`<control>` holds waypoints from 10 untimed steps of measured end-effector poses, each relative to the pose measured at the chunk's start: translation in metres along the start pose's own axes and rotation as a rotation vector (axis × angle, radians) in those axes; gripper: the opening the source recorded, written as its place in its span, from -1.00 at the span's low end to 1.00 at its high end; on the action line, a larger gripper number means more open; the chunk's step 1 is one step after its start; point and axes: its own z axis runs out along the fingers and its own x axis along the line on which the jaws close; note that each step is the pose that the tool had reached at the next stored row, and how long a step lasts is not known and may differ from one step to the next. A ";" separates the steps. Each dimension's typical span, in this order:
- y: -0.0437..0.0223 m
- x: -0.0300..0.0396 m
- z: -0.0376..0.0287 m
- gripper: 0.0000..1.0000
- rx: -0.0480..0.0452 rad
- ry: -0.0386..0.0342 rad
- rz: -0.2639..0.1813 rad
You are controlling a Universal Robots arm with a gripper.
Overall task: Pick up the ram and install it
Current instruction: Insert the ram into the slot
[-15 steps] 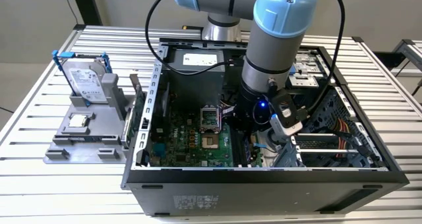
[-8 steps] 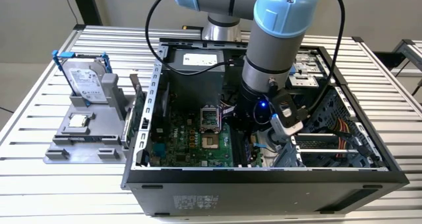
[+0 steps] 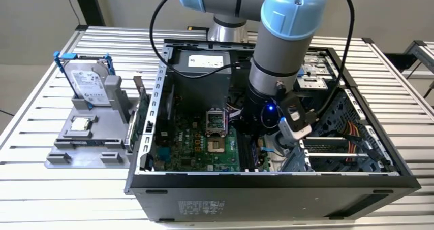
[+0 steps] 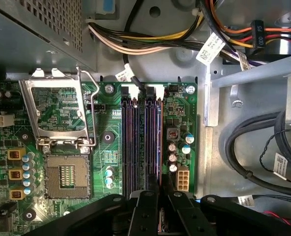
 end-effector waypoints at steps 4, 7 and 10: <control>0.0000 0.0000 0.0020 -1.00 0.0000 0.0000 0.000; 0.0000 0.0001 0.0028 -1.00 0.0001 0.0000 0.000; 0.0000 0.0001 0.0029 -1.00 0.0002 0.0001 0.000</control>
